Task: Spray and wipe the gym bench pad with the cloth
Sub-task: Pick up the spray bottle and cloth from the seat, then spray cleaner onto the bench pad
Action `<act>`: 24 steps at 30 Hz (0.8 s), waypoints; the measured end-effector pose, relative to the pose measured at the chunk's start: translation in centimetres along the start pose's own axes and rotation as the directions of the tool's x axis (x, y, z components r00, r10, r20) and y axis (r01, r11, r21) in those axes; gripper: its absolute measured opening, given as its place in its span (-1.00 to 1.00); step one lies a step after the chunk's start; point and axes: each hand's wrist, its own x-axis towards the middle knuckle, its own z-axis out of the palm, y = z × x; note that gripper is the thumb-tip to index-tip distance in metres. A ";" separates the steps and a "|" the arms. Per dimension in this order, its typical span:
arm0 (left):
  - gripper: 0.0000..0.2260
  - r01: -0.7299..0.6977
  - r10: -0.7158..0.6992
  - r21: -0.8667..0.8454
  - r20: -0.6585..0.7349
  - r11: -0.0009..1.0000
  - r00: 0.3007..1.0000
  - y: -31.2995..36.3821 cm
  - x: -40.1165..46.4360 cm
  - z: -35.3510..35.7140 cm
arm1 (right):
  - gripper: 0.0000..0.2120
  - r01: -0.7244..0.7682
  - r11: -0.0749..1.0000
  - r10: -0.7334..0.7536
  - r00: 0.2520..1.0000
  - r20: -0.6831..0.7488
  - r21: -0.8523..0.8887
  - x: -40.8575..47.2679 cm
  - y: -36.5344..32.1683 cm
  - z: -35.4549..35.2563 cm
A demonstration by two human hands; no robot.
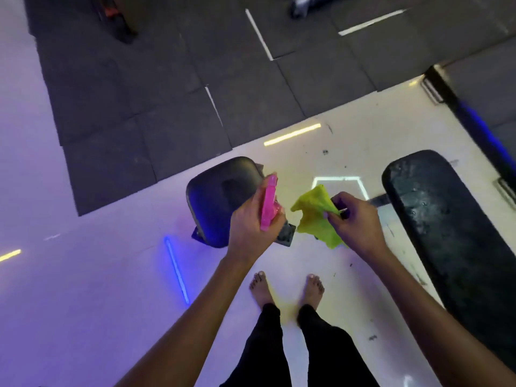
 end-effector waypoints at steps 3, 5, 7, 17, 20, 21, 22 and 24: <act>-0.49 -0.135 0.135 0.001 0.079 0.991 0.988 4.4 -1.0 3.0 | -0.88 -0.059 0.993 0.070 0.992 -0.105 0.103 -3.9 2.6 -5.0; -0.49 -0.198 0.196 0.002 0.139 0.980 0.971 7.3 -1.7 5.6 | -0.86 -0.086 0.983 0.112 0.980 -0.161 0.161 -6.6 4.9 -7.9; -0.50 -0.249 0.245 -0.009 0.214 0.968 0.946 9.7 -2.7 8.7 | -0.84 -0.103 0.973 0.151 0.961 -0.231 0.208 -9.4 7.7 -10.6; -0.53 -0.338 0.351 -0.111 0.440 0.935 0.827 18.4 -11.7 28.6 | -0.78 -0.322 0.879 0.451 0.801 -0.394 0.352 -21.3 27.7 -20.2; -0.53 -0.294 0.305 -0.108 0.537 0.950 0.786 20.1 -14.0 34.4 | -0.82 -0.409 0.836 0.534 0.761 -0.368 0.365 -23.7 34.0 -22.0; -0.52 -0.282 0.287 -0.100 0.566 0.954 0.773 20.6 -14.7 36.4 | -0.82 -0.435 0.819 0.562 0.743 -0.364 0.376 -24.4 36.1 -22.7; -0.53 -0.281 0.275 -0.084 0.590 0.956 0.759 21.1 -15.3 38.3 | -0.82 -0.459 0.802 0.587 0.725 -0.361 0.382 -25.0 38.1 -23.2; -0.57 -0.284 0.263 -0.071 0.635 0.956 0.727 21.7 -16.4 42.1 | -0.81 -0.514 0.773 0.631 0.687 -0.360 0.373 -26.0 41.8 -24.3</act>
